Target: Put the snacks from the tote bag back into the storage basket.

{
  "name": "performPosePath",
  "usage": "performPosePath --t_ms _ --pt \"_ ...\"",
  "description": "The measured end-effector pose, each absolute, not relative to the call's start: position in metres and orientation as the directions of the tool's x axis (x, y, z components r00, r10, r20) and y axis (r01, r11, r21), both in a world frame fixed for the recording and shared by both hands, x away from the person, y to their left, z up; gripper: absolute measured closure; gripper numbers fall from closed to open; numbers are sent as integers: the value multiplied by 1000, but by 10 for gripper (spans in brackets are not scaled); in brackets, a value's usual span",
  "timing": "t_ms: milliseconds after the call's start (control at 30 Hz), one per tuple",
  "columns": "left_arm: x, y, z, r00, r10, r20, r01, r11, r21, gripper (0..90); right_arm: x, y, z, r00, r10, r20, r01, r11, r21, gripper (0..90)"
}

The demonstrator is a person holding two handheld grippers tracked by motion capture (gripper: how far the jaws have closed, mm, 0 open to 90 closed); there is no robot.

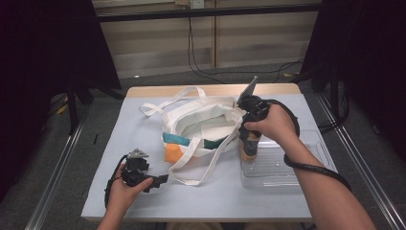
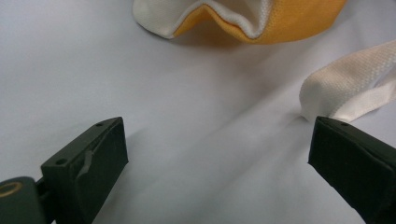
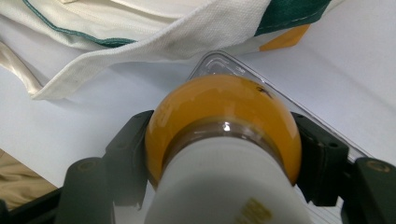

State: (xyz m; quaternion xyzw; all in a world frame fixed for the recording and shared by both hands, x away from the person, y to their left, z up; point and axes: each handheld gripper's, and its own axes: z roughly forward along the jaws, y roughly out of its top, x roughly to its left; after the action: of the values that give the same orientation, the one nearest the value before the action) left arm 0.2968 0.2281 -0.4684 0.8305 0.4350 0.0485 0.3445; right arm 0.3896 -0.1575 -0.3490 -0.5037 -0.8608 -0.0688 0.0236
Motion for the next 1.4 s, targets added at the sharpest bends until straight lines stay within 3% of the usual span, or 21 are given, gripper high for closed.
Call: performPosePath --t_ms 1400 --pt "296 226 -470 606 763 -224 694 -369 618 43 384 -164 -356 -487 864 125 871 470 143 303"
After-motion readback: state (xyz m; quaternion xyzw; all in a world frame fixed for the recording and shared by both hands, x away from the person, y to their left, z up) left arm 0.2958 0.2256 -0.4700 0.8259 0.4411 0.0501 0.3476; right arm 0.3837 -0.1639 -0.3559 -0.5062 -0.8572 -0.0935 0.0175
